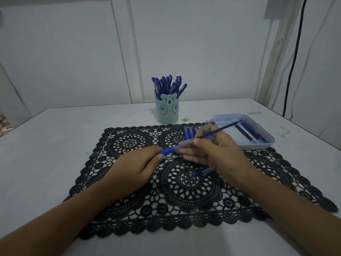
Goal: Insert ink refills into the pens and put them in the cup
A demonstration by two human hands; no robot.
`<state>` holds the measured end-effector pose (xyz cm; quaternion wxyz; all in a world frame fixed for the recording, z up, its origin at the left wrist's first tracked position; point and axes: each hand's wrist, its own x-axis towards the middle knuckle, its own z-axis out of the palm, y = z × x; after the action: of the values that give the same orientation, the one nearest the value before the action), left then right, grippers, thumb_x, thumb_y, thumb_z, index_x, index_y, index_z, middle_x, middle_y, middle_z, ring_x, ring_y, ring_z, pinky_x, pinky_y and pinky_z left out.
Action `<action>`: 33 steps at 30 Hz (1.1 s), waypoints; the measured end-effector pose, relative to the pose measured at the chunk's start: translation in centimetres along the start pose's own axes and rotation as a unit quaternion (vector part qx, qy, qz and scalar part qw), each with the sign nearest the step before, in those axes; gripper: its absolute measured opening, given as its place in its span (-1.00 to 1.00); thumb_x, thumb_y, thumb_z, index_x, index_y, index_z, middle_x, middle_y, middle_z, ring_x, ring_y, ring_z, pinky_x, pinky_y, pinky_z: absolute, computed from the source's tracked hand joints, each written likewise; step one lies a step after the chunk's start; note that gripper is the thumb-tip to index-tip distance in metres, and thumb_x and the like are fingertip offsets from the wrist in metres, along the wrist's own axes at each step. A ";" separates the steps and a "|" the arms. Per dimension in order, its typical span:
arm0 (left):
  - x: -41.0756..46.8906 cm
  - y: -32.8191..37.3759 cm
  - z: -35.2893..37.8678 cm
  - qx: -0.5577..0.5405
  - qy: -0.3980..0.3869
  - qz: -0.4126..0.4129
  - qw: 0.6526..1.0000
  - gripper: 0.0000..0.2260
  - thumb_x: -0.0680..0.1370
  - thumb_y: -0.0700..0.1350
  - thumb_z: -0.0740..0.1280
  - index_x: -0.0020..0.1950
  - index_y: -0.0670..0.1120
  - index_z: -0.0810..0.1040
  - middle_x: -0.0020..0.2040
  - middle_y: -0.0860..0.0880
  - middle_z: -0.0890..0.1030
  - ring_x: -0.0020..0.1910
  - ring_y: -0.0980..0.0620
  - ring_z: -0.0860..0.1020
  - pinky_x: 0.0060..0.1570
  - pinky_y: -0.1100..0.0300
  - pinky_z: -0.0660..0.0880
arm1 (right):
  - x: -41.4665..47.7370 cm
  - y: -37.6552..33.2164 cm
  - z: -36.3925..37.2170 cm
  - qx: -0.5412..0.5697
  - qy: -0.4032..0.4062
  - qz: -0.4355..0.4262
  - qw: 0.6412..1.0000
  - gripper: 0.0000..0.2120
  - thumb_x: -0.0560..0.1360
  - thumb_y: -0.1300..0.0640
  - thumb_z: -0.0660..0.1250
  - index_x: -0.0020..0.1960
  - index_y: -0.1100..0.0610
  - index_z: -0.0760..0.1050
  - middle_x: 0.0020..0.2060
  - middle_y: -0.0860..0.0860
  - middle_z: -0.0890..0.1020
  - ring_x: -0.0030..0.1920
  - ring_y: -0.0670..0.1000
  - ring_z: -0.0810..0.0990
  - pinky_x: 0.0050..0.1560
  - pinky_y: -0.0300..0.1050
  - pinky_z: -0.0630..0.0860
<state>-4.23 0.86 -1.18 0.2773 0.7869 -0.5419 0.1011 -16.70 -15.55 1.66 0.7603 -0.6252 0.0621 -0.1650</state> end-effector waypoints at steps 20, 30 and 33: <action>0.1 -0.4 -0.1 -0.030 0.028 -0.009 0.999 -0.63 0.51 0.17 0.02 0.05 0.03 0.52 -0.38 0.15 0.48 -0.31 0.15 0.47 -0.37 0.36 0.34 | -0.4 -0.5 -0.8 0.013 0.147 -0.070 0.987 -0.86 0.56 0.15 0.17 -0.17 0.12 0.38 -0.45 -0.02 0.52 -0.48 -0.04 0.40 -0.51 -0.18 0.32; 0.1 -0.5 0.0 -0.019 0.012 -0.009 1.000 -0.59 0.50 0.18 0.00 0.08 0.03 0.52 -0.36 0.12 0.50 -0.31 0.12 0.46 -0.36 0.29 0.35 | -0.8 0.8 -0.5 -0.579 -0.019 -0.117 0.806 -0.74 0.50 -0.04 0.24 0.17 -0.04 0.51 -0.11 -0.17 0.50 -0.11 -0.21 0.45 -0.11 -0.46 0.32; 0.0 -0.6 0.0 -0.016 0.010 -0.007 1.000 -0.59 0.50 0.18 0.01 0.09 0.03 0.52 -0.35 0.13 0.50 -0.32 0.14 0.46 -0.36 0.31 0.34 | -0.7 1.7 -0.6 -0.651 -0.064 -0.156 0.740 -0.70 0.51 -0.06 0.23 0.23 -0.05 0.47 0.01 -0.12 0.49 0.02 -0.15 0.43 0.09 -0.26 0.38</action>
<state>-3.72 0.96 -1.38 0.2961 0.7848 -0.5354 0.0988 -17.25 -15.59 -0.21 0.1343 -0.9778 0.0071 -0.1605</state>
